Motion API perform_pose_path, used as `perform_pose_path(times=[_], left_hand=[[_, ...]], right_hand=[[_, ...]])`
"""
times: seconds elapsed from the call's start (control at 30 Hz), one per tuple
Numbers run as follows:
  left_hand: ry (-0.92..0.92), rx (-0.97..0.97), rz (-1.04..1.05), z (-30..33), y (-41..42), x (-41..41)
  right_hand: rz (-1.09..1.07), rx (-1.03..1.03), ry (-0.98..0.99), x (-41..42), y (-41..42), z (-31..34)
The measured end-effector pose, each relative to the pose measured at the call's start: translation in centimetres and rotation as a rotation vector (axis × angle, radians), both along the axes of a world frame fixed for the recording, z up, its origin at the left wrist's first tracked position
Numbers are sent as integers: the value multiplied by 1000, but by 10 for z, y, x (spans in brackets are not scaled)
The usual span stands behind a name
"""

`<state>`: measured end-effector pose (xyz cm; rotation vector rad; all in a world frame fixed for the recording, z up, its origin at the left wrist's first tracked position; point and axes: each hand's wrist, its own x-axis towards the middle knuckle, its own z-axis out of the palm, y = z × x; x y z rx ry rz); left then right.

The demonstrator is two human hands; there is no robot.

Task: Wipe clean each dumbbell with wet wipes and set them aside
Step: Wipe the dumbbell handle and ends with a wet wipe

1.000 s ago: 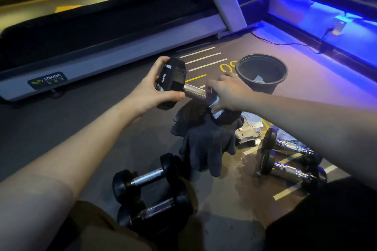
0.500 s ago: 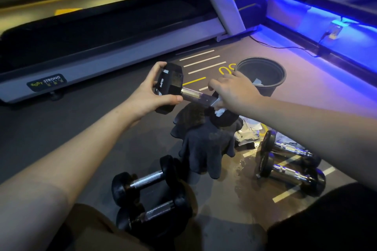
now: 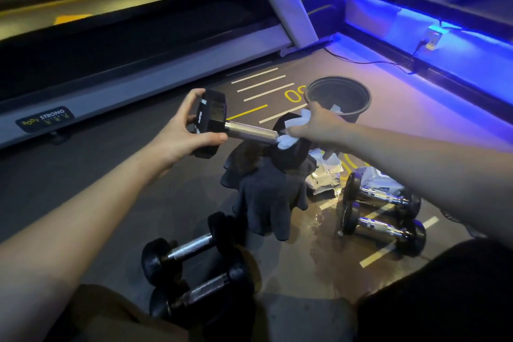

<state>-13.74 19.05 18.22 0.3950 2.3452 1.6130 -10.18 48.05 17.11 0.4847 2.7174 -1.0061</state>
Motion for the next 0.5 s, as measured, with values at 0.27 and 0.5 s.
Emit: perform_pose_path(times=[0.27, 0.5], left_hand=[[0, -94, 5, -4, -6, 5], [52, -265, 38, -5, -2, 11]], right_hand=[[-104, -575, -206, 7, -10, -7], [-203, -655, -54, 7, -21, -20]])
